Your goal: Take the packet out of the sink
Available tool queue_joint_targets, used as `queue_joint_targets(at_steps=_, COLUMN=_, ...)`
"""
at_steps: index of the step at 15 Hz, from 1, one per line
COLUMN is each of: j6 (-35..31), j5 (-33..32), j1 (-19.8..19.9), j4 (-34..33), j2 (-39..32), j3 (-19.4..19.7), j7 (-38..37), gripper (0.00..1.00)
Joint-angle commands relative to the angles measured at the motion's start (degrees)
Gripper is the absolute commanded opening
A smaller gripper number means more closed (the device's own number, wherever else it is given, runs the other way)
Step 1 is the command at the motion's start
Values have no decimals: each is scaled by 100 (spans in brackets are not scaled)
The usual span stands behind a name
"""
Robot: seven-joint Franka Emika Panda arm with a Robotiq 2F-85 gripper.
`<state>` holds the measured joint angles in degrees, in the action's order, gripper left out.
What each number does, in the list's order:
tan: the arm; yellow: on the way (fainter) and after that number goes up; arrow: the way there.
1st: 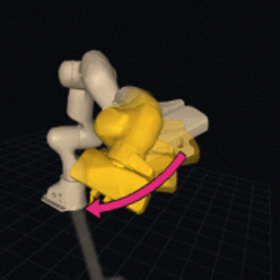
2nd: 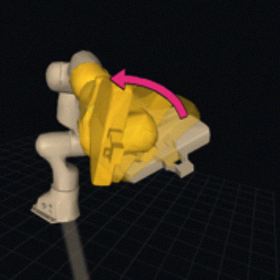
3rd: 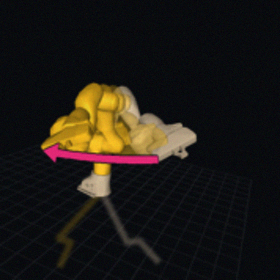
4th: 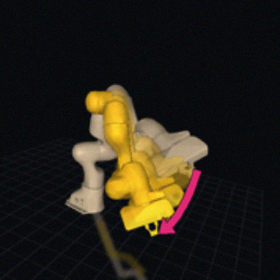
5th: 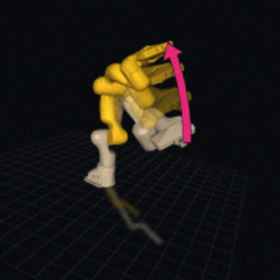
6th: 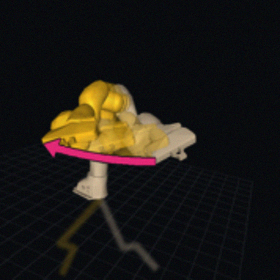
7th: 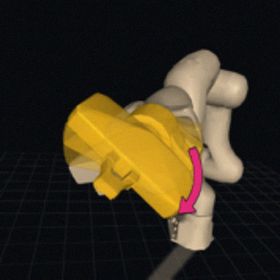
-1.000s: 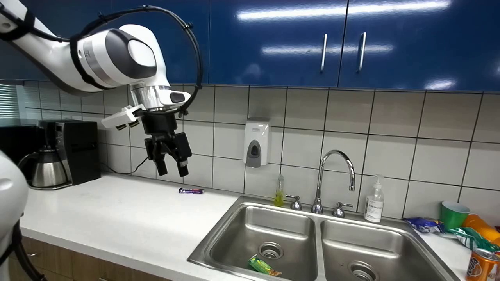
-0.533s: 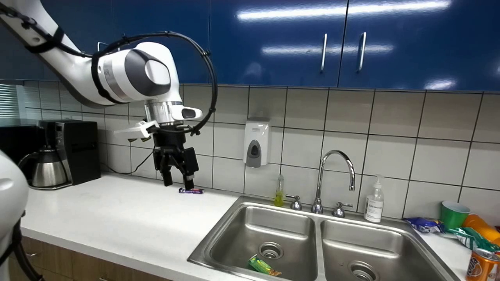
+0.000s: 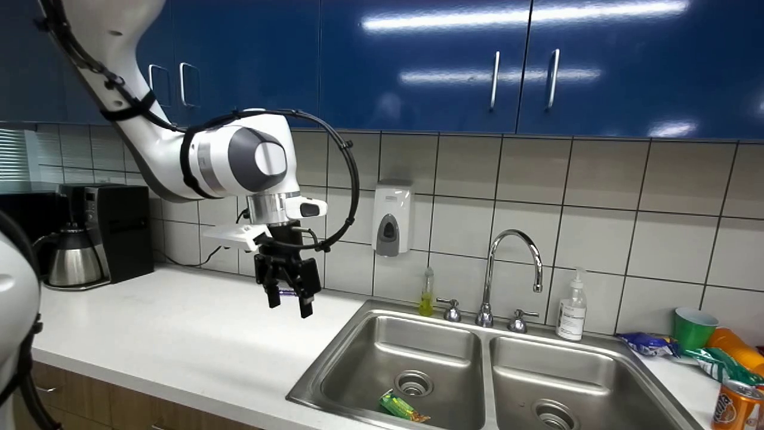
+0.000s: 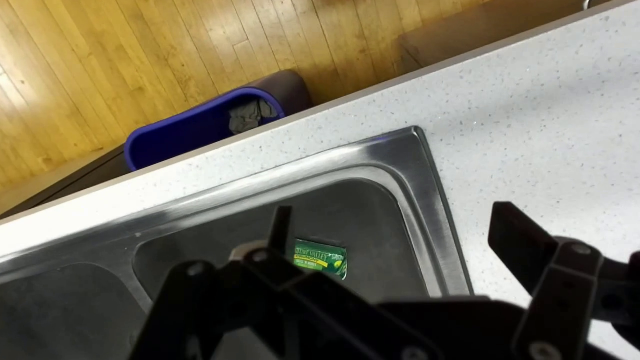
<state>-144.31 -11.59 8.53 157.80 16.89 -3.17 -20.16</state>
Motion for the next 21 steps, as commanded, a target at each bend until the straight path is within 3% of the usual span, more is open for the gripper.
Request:
queue_joint_targets(at_steps=1, j6=-446, j5=-281, j1=131, j4=-416, j2=-837, j3=113, j7=92, gripper=100)
queue_joint_targets(at_steps=13, j6=-998, j5=-288, j1=-209, j4=-1966, j2=-3079, j3=879, j7=696, gripper=100)
queue_joint_targets(at_steps=21, j6=-817, j5=728, j1=80, j4=-3062, j2=-4253, j3=685, j7=2356, gripper=100)
